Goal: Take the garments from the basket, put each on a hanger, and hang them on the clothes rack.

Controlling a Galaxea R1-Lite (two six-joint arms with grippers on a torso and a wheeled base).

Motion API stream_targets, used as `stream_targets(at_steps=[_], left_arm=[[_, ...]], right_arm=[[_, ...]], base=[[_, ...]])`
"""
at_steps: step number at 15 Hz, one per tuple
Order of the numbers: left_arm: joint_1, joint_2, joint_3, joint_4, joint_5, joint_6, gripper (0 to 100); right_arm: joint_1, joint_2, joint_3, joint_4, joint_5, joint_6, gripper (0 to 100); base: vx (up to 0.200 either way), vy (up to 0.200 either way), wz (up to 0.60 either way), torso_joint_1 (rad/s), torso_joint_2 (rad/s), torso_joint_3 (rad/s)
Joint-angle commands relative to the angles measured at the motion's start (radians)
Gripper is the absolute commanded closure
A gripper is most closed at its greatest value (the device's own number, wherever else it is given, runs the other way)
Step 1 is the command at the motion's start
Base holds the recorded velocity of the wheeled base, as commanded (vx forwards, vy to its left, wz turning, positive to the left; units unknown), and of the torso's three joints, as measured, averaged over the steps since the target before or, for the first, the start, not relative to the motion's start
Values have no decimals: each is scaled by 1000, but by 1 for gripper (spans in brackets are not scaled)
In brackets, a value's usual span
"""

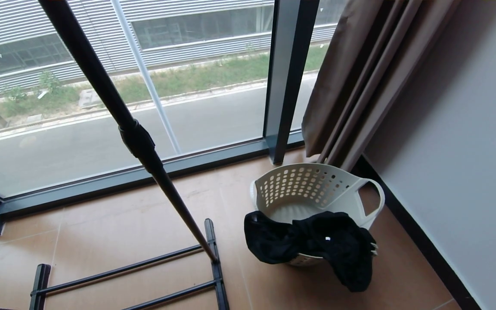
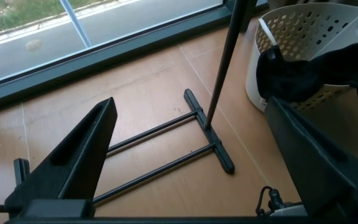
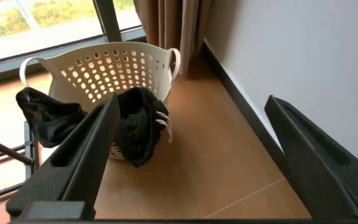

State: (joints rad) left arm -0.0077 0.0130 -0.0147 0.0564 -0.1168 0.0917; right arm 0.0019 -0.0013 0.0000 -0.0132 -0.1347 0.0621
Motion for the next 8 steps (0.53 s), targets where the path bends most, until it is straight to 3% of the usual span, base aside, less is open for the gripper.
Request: stream_targets(at_steps=[1, 8], left_arm=[[0, 1, -1, 0, 0, 0, 0], [0, 1, 1, 0, 0, 0, 0]], right_arm=[[0, 1, 0, -1, 0, 1, 0], [0, 1, 0, -1, 4, -2, 0]], base=[[0, 0, 0, -7, 7, -203], [0, 0, 0, 2, 3, -198]])
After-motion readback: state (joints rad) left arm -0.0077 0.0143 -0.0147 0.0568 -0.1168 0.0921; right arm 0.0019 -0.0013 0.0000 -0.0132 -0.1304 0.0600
